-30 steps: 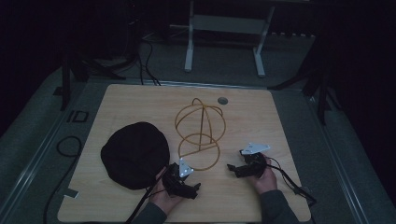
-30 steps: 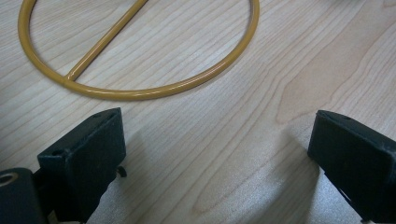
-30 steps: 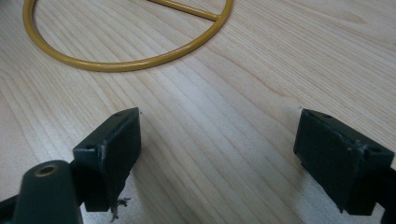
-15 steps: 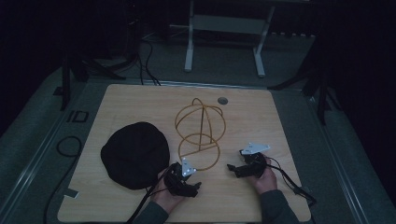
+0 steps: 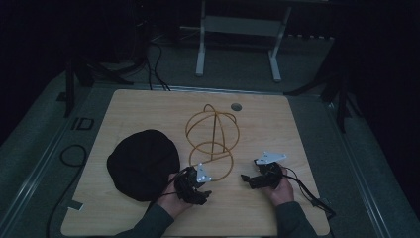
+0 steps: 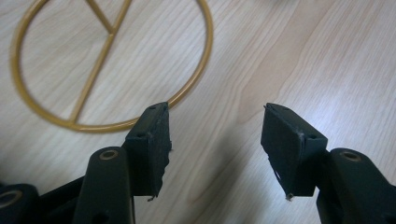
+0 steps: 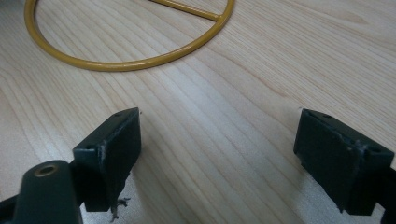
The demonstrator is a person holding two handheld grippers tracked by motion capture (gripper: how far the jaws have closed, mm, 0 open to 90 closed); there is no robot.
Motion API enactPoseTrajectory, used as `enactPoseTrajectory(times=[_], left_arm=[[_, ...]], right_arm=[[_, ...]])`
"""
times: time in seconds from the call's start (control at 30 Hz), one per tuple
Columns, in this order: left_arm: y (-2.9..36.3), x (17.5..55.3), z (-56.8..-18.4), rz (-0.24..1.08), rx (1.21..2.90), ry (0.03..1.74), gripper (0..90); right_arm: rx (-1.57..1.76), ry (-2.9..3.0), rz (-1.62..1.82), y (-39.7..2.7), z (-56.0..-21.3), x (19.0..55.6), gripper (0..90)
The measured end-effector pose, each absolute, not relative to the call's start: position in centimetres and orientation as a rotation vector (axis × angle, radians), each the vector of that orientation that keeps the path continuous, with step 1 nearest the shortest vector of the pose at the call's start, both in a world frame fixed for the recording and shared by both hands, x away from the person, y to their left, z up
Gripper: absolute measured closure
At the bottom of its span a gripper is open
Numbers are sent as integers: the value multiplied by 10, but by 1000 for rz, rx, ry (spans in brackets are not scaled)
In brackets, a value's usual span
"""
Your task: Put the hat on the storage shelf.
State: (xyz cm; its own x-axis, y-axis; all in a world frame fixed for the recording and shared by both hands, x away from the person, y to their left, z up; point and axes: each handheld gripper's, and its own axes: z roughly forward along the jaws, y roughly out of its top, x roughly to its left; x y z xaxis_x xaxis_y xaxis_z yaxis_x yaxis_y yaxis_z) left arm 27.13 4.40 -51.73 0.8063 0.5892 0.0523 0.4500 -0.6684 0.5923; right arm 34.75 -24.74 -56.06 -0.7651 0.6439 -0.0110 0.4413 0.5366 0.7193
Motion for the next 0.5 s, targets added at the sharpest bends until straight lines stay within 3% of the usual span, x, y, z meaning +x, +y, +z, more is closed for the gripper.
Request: enactPoseTrajectory(times=[0.5], left_arm=[[81,289,-486,371,2410,736,347]], right_arm=[[908,2503,1056,-247,-561,347,146]])
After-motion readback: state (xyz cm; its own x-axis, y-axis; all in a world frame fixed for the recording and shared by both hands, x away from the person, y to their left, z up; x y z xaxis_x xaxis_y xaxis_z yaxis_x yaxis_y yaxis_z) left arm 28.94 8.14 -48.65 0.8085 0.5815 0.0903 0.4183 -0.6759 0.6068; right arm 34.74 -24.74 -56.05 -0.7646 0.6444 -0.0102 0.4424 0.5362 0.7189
